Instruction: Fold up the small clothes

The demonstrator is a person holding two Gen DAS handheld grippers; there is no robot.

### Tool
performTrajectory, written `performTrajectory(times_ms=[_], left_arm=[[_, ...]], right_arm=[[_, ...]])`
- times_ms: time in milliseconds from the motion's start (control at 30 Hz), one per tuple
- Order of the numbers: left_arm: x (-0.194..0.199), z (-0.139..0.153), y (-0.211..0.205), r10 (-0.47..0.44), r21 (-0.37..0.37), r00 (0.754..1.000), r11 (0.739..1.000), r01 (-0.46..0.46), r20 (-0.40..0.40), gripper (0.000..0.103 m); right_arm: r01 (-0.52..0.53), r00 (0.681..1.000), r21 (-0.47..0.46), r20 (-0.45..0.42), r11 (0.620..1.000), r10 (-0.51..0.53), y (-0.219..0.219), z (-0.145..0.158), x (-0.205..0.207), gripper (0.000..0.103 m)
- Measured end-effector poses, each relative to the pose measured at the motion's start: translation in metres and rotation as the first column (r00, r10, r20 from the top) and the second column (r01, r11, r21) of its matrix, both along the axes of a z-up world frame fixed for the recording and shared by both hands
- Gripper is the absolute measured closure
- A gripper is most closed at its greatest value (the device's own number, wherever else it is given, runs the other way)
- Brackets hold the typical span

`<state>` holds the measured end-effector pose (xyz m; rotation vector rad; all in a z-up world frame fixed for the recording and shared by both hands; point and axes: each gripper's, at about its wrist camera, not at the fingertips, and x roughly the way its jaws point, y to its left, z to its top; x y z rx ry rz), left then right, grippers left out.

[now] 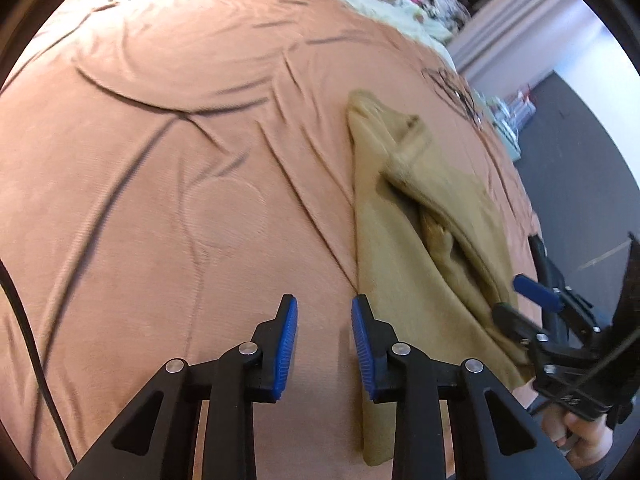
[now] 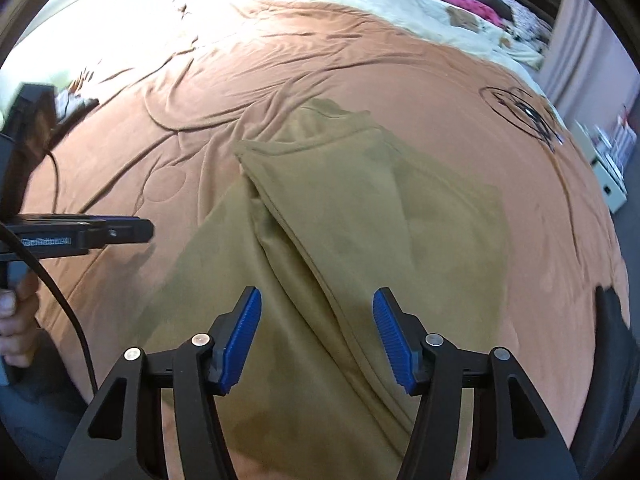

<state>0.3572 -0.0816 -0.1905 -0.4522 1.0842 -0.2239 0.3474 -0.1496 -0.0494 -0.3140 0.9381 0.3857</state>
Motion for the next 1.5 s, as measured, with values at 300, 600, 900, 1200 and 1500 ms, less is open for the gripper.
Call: performTrajectory(times_ms=[300,600,900,1200,1500], left_arm=[[-0.002,-0.002,0.032,0.124,-0.045,0.992,0.991,-0.125,-0.011,0.073],[-0.003,-0.007,0.046,0.178,-0.069,0.983,0.981,-0.18,-0.036,0.073],[0.002,-0.003,0.021,0.069,-0.065,0.997,0.995,-0.071,-0.028,0.073],[0.019,0.01,0.011,-0.027,-0.01,0.999,1.0,0.027,-0.023,0.073],[0.051,0.023,-0.003,-0.109,0.062,0.994,0.992,0.11,-0.011,0.073]], right_arm=[[-0.038,0.999,-0.069,-0.005,0.997,0.038,0.041,-0.019,0.04,0.053],[-0.017,0.999,-0.125,0.03,0.992,0.021,0.062,-0.031,0.06,0.093],[0.032,0.996,-0.01,0.084,0.999,-0.031,0.013,0.015,0.053,0.098],[0.15,0.987,0.164,0.041,0.975,-0.158,-0.066,0.03,0.073,0.098],[0.31,0.951,0.319,-0.107,0.896,-0.292,-0.136,-0.012,0.122,0.097]])
